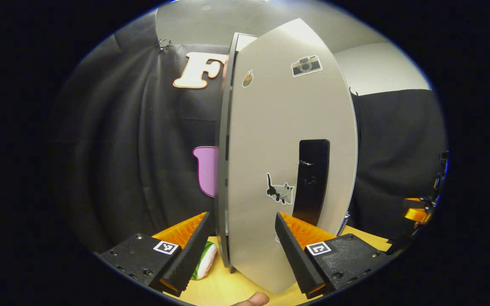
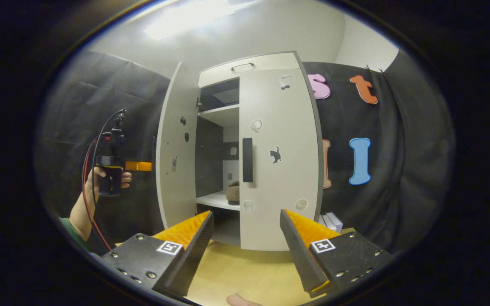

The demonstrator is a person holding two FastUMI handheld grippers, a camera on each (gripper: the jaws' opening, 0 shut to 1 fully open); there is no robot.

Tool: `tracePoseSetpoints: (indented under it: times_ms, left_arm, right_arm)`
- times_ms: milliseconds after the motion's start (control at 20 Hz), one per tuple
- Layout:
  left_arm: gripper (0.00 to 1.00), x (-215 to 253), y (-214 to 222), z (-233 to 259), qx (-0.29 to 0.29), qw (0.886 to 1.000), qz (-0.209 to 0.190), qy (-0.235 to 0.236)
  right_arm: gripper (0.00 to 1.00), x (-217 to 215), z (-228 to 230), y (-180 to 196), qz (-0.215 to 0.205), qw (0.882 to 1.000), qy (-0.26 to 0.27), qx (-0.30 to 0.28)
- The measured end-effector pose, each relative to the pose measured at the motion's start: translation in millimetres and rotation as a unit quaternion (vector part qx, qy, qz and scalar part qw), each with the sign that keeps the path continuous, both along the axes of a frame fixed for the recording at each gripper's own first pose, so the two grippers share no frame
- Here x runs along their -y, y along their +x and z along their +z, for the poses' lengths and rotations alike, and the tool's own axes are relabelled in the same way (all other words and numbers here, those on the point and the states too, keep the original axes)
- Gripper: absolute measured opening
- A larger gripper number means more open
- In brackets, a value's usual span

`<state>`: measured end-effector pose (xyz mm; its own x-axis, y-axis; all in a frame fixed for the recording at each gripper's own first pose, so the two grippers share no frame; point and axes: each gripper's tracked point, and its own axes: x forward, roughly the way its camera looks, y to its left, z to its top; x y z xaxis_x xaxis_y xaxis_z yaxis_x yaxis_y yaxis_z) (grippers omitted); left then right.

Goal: Grab one shoe with the right hand and put it into the shoe cabinet, grab the other shoe with the left hand and put it into the shoe cabinet; then close the right door with the right hand and the left door with the left hand.

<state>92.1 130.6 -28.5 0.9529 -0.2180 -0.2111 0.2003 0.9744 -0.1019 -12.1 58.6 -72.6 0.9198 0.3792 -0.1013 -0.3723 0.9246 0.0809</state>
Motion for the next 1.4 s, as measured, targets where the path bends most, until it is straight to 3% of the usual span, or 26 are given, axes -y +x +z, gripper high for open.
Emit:
tracePoseSetpoints:
  times_ms: [100, 200, 300, 350, 400, 450, 600, 650, 700, 1100, 1300, 1400]
  left_arm:
    - [0.99, 13.1, 3.6, -2.1, -0.003, 1.000, -0.009, -0.007]
    - [0.94, 24.7, 5.5, -3.8, 0.002, 1.000, -0.018, -0.006]
    - [0.99, 32.5, 11.0, -7.4, -0.001, 1.000, -0.022, -0.006]
    - [0.94, 37.2, 12.4, -10.7, -0.004, 1.000, -0.024, -0.006]
    - [0.89, 42.7, 13.5, -13.4, -0.007, 1.000, -0.027, -0.006]
    - [0.94, 49.1, 14.2, -16.7, -0.012, 0.999, -0.032, -0.005]
    - [0.94, 69.4, 14.2, -21.6, -0.017, 0.999, -0.044, 0.006]
    - [0.89, 71.0, 15.4, -21.9, -0.018, 0.999, -0.035, 0.010]
    - [0.94, 70.9, 17.7, -22.6, -0.014, 0.999, -0.025, 0.014]
    - [0.99, 59.0, -13.7, 0.5, 0.032, 0.999, 0.030, 0.026]
    - [0.96, 51.7, -44.7, 3.4, 0.029, 0.996, 0.068, 0.056]
    - [0.96, 61.7, -57.1, 5.3, 0.037, 0.996, 0.062, 0.057]
  right_arm:
    - [0.92, 5.6, 2.1, 4.6, -0.027, 1.000, -0.006, 0.010]
    - [0.92, 15.0, 1.1, 5.1, -0.064, 0.998, -0.010, 0.015]
    - [0.94, 23.1, 3.0, 4.1, -0.099, 0.995, -0.024, 0.024]
    - [0.94, 27.3, 3.8, 2.8, -0.114, 0.993, -0.027, 0.026]
    - [0.94, 27.1, 7.7, 0.5, -0.121, 0.992, -0.027, 0.032]
    - [0.94, 25.3, 12.4, -1.3, -0.125, 0.991, -0.027, 0.041]
    - [0.94, 24.9, 17.0, -8.1, -0.136, 0.989, -0.035, 0.052]
    - [0.94, 22.6, 15.5, -9.2, -0.139, 0.988, -0.037, 0.049]
    - [0.94, 19.6, 15.6, -11.5, -0.140, 0.988, -0.039, 0.048]
    - [0.94, 18.6, 22.8, -12.5, -0.152, 0.986, -0.035, 0.053]
    - [0.94, 22.8, 26.8, -10.9, -0.166, 0.984, -0.022, 0.056]
    - [0.94, 24.8, 28.2, -9.8, -0.170, 0.983, -0.020, 0.059]
